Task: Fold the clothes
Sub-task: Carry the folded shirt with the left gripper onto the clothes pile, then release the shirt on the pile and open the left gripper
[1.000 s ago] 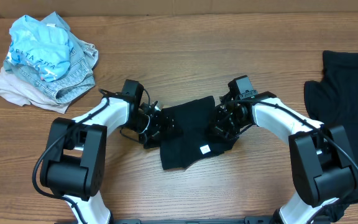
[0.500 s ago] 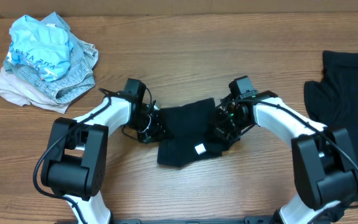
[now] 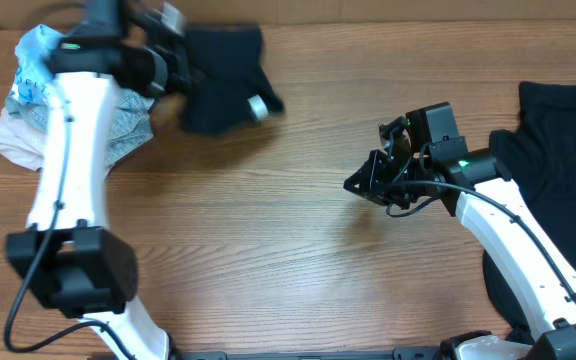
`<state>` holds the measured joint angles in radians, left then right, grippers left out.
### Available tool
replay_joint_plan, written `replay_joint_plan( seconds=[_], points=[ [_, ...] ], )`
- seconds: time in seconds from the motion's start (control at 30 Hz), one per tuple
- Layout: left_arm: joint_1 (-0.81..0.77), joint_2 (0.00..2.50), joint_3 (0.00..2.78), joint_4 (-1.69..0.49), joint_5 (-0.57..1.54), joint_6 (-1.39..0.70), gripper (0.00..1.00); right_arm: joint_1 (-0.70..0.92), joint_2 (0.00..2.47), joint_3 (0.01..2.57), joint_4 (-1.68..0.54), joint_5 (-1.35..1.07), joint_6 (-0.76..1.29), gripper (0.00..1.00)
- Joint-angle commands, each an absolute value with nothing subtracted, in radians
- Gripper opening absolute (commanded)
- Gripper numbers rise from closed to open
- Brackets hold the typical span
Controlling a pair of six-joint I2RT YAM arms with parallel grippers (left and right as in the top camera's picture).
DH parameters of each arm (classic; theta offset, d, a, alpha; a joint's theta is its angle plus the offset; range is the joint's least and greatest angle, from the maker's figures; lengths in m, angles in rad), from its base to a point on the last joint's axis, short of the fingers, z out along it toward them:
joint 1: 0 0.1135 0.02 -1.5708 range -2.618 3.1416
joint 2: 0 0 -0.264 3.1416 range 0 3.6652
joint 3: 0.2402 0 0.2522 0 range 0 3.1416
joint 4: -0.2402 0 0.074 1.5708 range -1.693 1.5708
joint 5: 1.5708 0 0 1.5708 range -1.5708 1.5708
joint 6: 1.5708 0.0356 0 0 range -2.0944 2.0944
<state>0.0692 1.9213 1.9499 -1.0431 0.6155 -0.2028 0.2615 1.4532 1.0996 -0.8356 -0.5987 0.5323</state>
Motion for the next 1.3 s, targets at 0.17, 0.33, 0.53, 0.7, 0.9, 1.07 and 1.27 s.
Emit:
replay_joint_plan(
  seconds=[0.17,0.33,0.53,0.7,0.9,1.07,1.27],
  points=[
    [0.423,1.966,2.000,-0.752,0.614,-0.304,0.04,0.260,1.448,1.114,-0.847,-0.569,0.524,0.05],
    [0.542,2.054,2.000,-0.713,0.610,-0.350,0.04,0.260,1.448,1.114,-0.871,-0.569,0.524,0.05],
    [0.580,2.210,2.000,-0.778,0.626,-0.336,1.00,0.260,1.448,1.114,-0.878,-0.566,0.524,0.05],
    [0.596,2.267,2.000,-0.891,0.628,-0.275,1.00,0.260,1.448,1.114,-0.907,-0.567,0.524,0.05],
    [0.627,2.181,2.000,-0.892,0.685,-0.272,1.00,0.260,1.448,1.114,-0.921,-0.562,0.523,0.05],
    [0.628,2.061,2.000,-0.963,0.688,-0.253,1.00,0.260,1.448,1.114,-0.922,-0.559,0.523,0.05],
    [0.627,1.914,2.000,-1.016,0.559,-0.183,1.00,0.260,1.448,1.114,-0.922,-0.558,0.523,0.05]
  ],
)
